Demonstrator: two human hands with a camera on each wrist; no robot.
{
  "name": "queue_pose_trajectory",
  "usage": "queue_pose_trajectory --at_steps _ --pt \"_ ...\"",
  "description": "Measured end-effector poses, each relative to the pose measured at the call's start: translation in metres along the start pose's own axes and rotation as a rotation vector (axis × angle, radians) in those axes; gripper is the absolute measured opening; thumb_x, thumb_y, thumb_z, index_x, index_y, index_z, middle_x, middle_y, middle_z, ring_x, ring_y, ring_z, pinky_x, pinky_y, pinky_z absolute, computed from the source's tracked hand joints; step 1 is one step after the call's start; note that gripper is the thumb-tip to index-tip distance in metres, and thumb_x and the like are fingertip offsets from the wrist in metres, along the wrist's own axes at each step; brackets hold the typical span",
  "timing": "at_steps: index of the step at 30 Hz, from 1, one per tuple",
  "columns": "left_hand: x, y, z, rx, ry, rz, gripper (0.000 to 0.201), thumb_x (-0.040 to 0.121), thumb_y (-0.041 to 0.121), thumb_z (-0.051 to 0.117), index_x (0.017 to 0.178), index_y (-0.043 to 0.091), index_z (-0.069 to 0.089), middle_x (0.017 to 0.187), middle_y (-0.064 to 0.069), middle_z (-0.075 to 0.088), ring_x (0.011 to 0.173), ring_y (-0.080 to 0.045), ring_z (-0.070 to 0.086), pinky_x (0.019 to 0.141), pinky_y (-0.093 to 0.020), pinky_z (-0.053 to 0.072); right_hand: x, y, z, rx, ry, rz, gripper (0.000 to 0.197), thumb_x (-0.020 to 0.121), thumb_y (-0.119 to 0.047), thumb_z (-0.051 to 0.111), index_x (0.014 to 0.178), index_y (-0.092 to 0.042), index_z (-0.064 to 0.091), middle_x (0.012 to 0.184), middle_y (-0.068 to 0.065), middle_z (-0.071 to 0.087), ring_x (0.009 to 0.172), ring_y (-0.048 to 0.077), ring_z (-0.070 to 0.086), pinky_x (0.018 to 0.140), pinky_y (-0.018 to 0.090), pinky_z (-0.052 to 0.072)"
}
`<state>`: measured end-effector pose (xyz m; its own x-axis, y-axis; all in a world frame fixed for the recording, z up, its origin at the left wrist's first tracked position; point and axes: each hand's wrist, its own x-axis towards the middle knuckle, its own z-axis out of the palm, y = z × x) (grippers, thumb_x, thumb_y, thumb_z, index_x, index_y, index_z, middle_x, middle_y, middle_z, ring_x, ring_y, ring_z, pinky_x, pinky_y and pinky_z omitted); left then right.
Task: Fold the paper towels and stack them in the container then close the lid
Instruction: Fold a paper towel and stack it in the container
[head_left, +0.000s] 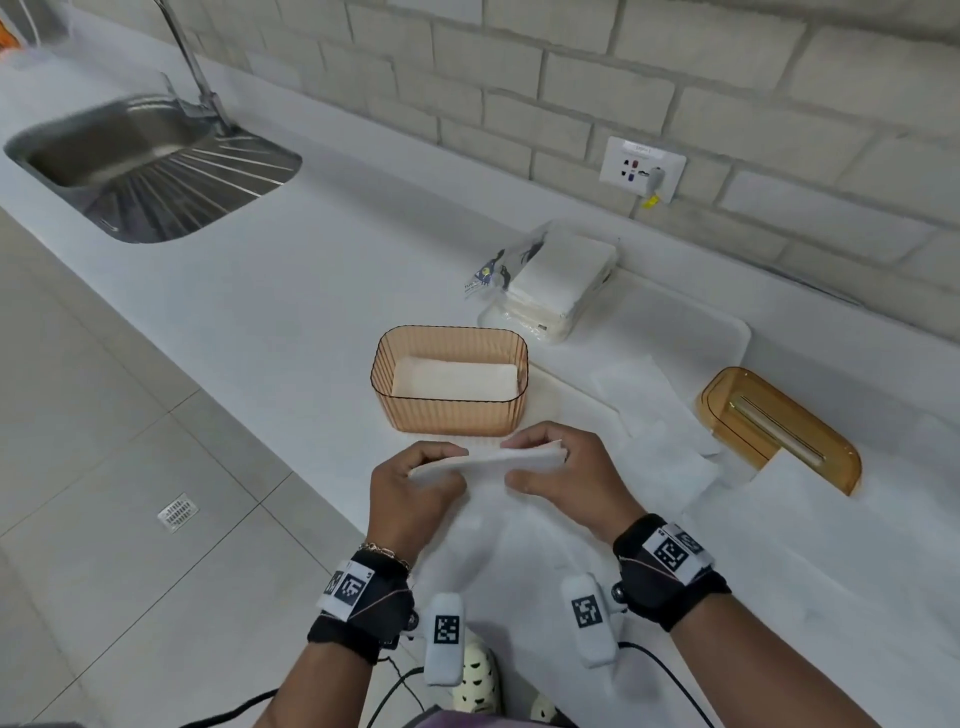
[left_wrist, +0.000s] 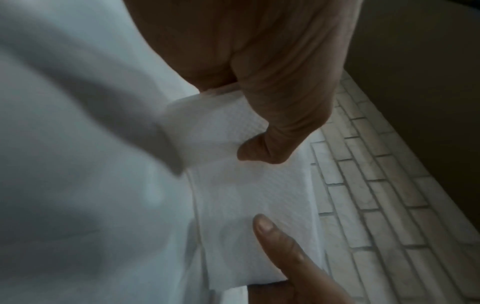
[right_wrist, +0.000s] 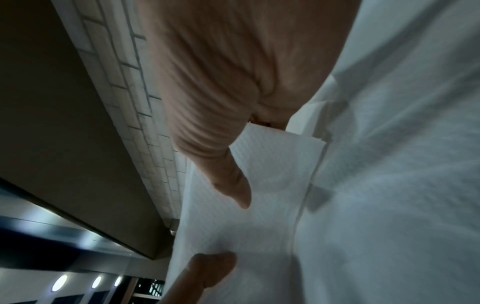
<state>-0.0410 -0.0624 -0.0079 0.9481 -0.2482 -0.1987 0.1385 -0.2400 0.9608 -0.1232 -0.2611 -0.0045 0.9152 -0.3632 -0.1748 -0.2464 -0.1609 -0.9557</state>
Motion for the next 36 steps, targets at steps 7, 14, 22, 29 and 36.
queue_pose_trajectory --at_steps 7,14,22,29,36 --pt "0.006 -0.008 -0.003 0.047 -0.079 0.018 0.024 0.076 0.001 0.088 0.084 0.023 0.082 0.081 0.011 0.080 0.070 0.001 0.071 0.063 -0.013 0.054 -0.001 0.009 -0.001 -0.036 0.027 0.033 0.023 0.076 -0.014 0.094 0.092 -0.025 0.083 0.096 -0.006 0.080 0.090 0.018 0.076 0.082 0.030 0.061" --pt "0.017 0.016 -0.019 0.145 -0.125 0.008 0.020 0.076 0.030 0.093 0.092 0.022 0.083 0.084 0.008 0.082 0.076 -0.008 0.077 0.071 -0.028 0.061 0.004 -0.006 -0.020 -0.022 0.044 0.027 0.017 0.081 -0.023 0.091 0.095 -0.019 0.081 0.091 -0.005 0.081 0.086 0.010 0.076 0.082 0.028 0.060" --pt "0.087 0.087 -0.041 0.132 0.028 0.097 0.008 0.097 0.014 0.071 0.098 0.020 0.077 0.097 -0.006 0.079 0.076 -0.025 0.074 0.067 -0.033 0.061 0.006 -0.020 -0.102 -0.786 -0.179 0.108 0.079 0.057 -0.044 0.100 0.128 -0.046 0.066 0.133 -0.021 0.063 0.129 0.008 0.049 0.112 0.033 0.042" --pt "0.141 0.095 -0.019 0.590 -0.147 -0.049 0.014 0.088 0.006 0.060 0.091 0.004 0.074 0.085 -0.016 0.079 0.075 -0.030 0.079 0.083 -0.041 0.061 0.023 -0.015 -0.109 -1.261 -0.328 0.031 0.078 0.070 -0.044 0.093 0.139 -0.039 0.057 0.123 -0.015 0.065 0.119 0.013 0.045 0.108 0.028 0.022" --pt "0.152 0.085 -0.002 0.856 -0.123 -0.088 0.012 0.090 0.004 0.064 0.100 -0.002 0.067 0.105 -0.018 0.068 0.097 -0.036 0.062 0.080 -0.035 0.049 0.024 -0.019 -0.117 -1.194 -0.298 0.113 0.027 0.084 -0.037 0.084 0.108 -0.032 0.075 0.115 -0.013 0.072 0.113 0.014 0.058 0.104 0.031 0.034"
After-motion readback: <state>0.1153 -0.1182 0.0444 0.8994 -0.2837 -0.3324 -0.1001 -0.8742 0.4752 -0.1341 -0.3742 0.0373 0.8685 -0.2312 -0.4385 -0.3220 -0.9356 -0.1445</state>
